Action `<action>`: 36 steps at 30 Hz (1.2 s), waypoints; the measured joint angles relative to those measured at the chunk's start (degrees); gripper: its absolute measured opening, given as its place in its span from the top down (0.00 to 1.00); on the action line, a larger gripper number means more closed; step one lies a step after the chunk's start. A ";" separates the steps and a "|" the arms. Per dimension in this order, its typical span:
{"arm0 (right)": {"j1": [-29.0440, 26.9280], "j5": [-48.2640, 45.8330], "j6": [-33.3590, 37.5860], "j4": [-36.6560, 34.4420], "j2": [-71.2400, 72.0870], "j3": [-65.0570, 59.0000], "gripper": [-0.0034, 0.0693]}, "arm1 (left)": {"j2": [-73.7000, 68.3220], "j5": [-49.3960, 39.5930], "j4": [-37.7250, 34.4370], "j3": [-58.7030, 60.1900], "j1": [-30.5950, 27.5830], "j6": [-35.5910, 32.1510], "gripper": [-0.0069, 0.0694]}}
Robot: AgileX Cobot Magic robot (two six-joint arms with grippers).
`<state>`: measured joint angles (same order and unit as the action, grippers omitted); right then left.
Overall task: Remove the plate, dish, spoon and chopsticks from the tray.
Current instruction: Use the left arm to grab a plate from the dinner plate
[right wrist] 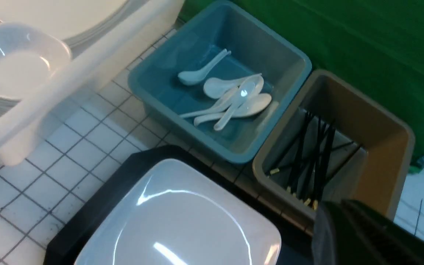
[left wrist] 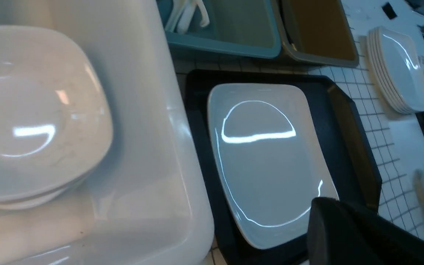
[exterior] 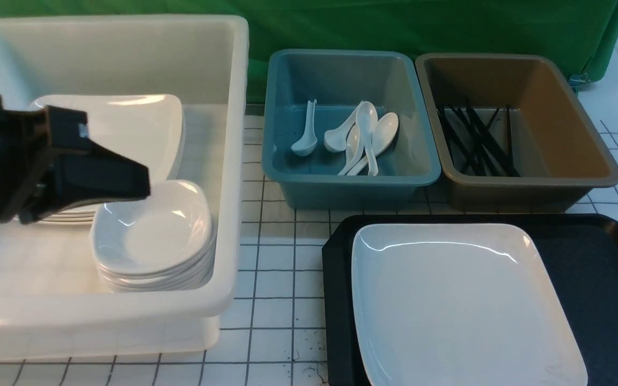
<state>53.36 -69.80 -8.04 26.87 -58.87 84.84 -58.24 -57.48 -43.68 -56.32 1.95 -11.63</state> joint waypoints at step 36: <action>-0.13 0.05 -10.27 -1.75 31.02 -28.45 0.89 | -45.19 12.44 25.74 -13.03 49.07 41.36 0.34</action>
<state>53.23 -69.75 -18.31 25.12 -27.84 56.39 -103.43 -45.04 -17.93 -69.35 51.02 29.72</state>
